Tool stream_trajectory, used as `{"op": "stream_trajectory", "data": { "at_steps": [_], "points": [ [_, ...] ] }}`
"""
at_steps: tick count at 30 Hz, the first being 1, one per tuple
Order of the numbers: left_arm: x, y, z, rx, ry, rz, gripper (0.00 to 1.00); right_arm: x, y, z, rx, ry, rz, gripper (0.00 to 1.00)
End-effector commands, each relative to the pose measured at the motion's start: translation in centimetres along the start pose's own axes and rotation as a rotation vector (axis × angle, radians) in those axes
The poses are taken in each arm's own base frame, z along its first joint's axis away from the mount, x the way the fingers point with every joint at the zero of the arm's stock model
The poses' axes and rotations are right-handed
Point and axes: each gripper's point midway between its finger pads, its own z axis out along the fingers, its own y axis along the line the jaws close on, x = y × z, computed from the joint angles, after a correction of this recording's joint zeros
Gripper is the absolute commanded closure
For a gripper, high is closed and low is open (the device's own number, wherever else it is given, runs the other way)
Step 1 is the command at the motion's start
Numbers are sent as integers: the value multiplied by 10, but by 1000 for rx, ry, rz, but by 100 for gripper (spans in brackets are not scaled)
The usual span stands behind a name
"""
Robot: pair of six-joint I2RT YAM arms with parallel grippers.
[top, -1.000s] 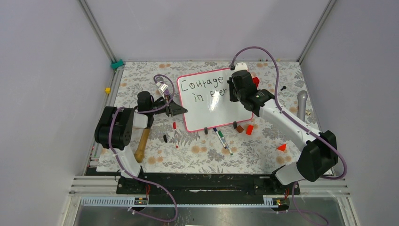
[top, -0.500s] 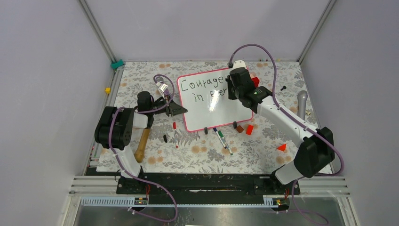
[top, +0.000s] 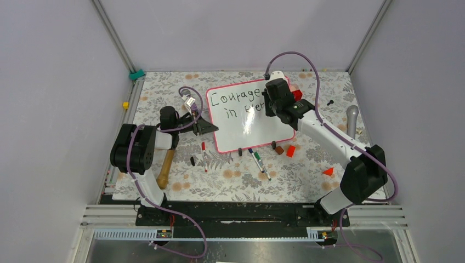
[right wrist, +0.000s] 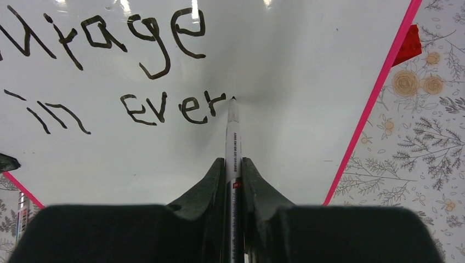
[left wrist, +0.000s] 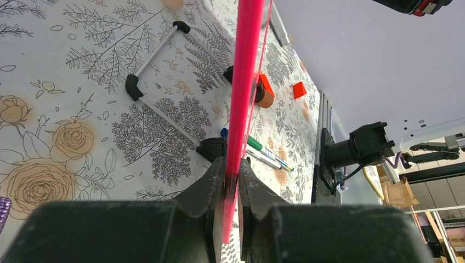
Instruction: Write a sentence on the whiteboard
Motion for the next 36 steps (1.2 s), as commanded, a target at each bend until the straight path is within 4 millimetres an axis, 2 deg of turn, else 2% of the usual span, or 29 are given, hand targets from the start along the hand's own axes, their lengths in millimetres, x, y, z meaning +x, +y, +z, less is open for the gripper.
{"op": "stream_trajectory", "data": {
  "at_steps": [1,27,36],
  "points": [
    [-9,6,-5,-12,-38,25,100,-20,-6,0,40,-43,4,100],
    [-8,6,-5,-13,-38,23,100,0,-11,-6,50,14,-12,100],
    [-8,6,-5,-14,-38,23,100,-1,-13,-7,58,18,-17,100]
  ]
}}
